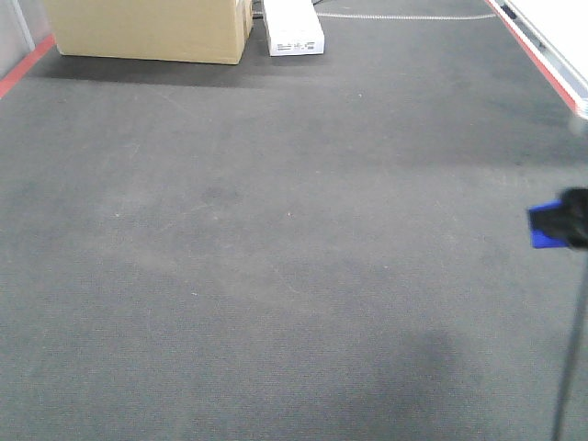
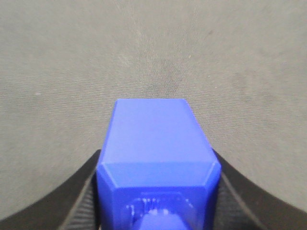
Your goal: Pour parts from conveyor to right shelf
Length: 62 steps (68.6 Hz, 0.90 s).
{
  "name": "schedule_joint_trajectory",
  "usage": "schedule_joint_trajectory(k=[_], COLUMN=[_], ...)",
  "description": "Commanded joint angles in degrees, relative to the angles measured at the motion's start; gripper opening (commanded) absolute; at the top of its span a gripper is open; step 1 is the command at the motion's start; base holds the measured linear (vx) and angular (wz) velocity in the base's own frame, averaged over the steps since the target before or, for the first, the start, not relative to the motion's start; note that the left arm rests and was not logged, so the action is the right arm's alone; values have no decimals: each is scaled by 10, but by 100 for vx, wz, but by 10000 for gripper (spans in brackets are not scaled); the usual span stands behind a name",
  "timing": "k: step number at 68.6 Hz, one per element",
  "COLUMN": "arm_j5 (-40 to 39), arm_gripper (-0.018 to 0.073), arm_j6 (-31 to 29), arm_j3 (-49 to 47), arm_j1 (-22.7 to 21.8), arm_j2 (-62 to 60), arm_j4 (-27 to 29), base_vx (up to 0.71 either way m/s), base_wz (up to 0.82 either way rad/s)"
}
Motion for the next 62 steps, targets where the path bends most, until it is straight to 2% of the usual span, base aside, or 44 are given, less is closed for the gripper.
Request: schedule_joint_trajectory(k=[1,17,34,46,62], arm_j5=[-69,-134,-159,-213,-233], arm_gripper=[-6,-6,-6,-6,-6], arm_j6=[-2,-4,-6,-6,9], arm_j3=[34,133,233,310,350], arm_j1=[-1,-1,-1,-1,-1], arm_j2=[-86,-269,-399,-513,-641], arm_j4=[2,2,2,2,0], base_vx=[0,0,0,0,0], base_wz=[0,0,0,0,0])
